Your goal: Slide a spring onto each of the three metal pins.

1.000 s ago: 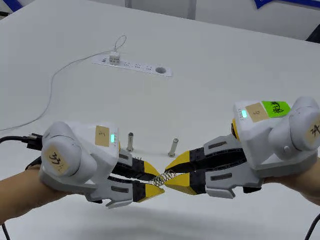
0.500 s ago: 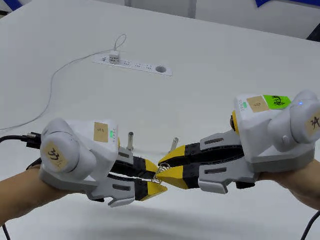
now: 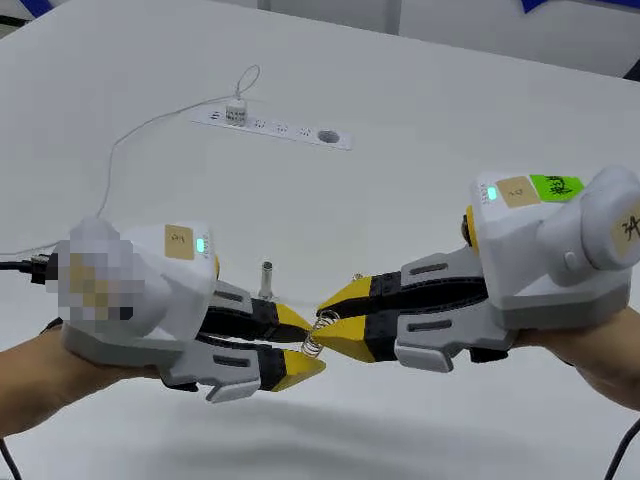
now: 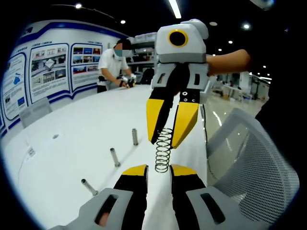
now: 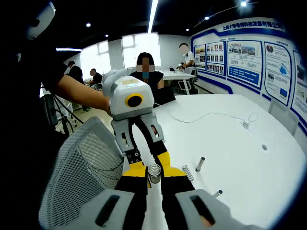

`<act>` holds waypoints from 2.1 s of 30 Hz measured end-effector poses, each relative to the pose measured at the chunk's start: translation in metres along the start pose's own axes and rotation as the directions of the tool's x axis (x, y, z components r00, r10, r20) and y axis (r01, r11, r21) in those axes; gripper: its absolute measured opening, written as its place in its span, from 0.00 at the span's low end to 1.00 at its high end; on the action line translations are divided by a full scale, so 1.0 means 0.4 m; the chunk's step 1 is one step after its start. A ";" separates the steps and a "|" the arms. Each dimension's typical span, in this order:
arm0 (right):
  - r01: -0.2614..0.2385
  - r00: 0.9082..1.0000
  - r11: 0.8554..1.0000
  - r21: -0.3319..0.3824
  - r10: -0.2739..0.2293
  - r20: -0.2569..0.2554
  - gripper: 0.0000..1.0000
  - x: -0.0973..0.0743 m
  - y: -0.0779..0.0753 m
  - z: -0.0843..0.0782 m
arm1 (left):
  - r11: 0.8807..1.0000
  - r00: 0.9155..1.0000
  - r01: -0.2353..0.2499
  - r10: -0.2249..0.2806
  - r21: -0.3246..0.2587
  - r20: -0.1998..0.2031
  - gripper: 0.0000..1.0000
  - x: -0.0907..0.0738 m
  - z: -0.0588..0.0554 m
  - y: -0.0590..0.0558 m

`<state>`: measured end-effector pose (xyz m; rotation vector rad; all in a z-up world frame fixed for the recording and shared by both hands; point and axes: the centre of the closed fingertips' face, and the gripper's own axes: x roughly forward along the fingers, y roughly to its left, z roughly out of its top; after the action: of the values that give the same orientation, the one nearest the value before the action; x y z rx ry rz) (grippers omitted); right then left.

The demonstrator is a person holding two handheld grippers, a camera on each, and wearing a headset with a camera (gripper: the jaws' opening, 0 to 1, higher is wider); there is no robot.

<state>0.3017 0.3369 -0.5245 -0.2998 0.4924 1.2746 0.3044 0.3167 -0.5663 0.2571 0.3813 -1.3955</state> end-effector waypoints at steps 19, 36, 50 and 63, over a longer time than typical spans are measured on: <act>0.139 0.988 0.990 0.019 -0.137 -0.075 0.10 -0.032 -0.136 -0.045 | 0.990 0.992 -0.125 0.127 -0.072 0.026 0.44 -0.086 -0.010 0.073; 0.327 0.942 0.942 0.073 -0.319 -0.106 0.10 -0.054 -0.309 -0.070 | 0.979 0.983 -0.186 0.185 -0.086 -0.018 0.65 -0.128 -0.049 0.114; 0.344 0.931 0.934 0.099 -0.325 -0.165 0.10 -0.017 -0.347 -0.127 | 0.963 0.973 -0.232 0.229 -0.140 -0.038 0.82 -0.147 -0.077 0.138; 0.322 0.938 0.936 0.138 -0.297 -0.179 0.10 0.004 -0.346 -0.150 | 0.953 0.966 -0.260 0.258 -0.158 -0.035 0.90 -0.148 -0.079 0.153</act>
<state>0.4239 0.2716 -0.5845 -0.3242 0.6533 0.8997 0.3538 0.3927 -0.5737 0.1769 0.4529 -1.0991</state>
